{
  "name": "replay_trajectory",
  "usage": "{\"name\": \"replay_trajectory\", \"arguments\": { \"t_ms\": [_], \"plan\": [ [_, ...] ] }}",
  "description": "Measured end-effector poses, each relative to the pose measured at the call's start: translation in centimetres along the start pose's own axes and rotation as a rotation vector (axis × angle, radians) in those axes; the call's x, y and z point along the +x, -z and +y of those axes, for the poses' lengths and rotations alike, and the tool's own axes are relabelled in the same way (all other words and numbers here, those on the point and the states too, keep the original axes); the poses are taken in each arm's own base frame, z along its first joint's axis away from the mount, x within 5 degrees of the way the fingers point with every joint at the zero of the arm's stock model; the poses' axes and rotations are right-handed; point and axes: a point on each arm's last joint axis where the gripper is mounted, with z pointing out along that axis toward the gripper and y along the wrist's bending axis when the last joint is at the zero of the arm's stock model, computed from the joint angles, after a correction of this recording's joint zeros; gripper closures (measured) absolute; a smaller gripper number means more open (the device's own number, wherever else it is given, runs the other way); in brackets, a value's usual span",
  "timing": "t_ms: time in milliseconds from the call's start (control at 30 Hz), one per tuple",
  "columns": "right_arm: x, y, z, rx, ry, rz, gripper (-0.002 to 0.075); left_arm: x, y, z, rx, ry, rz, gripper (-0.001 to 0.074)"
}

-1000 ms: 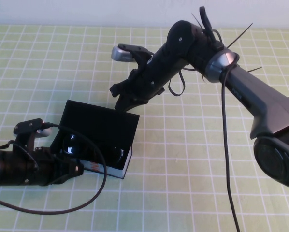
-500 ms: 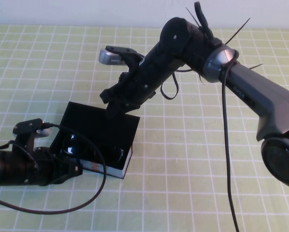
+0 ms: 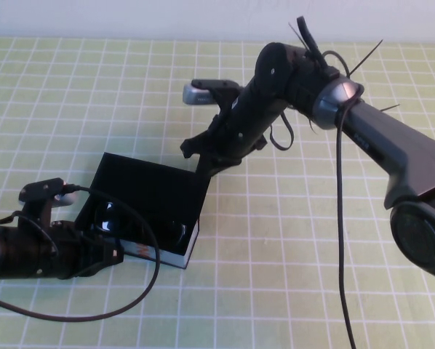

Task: Return glasses to glasses case
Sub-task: Close the glasses case

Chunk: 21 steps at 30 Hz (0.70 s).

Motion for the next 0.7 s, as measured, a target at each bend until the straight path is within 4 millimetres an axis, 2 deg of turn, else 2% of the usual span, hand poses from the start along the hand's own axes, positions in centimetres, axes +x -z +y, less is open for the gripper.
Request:
{"name": "replay_trajectory", "arguments": {
  "t_ms": [167, 500, 700],
  "plan": [
    [0.6, -0.5, 0.3, -0.065, -0.014, 0.062, 0.0737, 0.0, 0.0, 0.0, -0.002, -0.001, -0.001, 0.0738],
    [0.5, -0.4, 1.2, -0.158, -0.007, 0.052, 0.0737, 0.0, 0.0, 0.0, -0.004, -0.004, -0.001, 0.0738],
    [0.3, 0.5, 3.0, -0.203, 0.022, 0.028, 0.0737, -0.1, 0.0, 0.1, -0.008, -0.005, -0.002, 0.0738]
  ]
}}
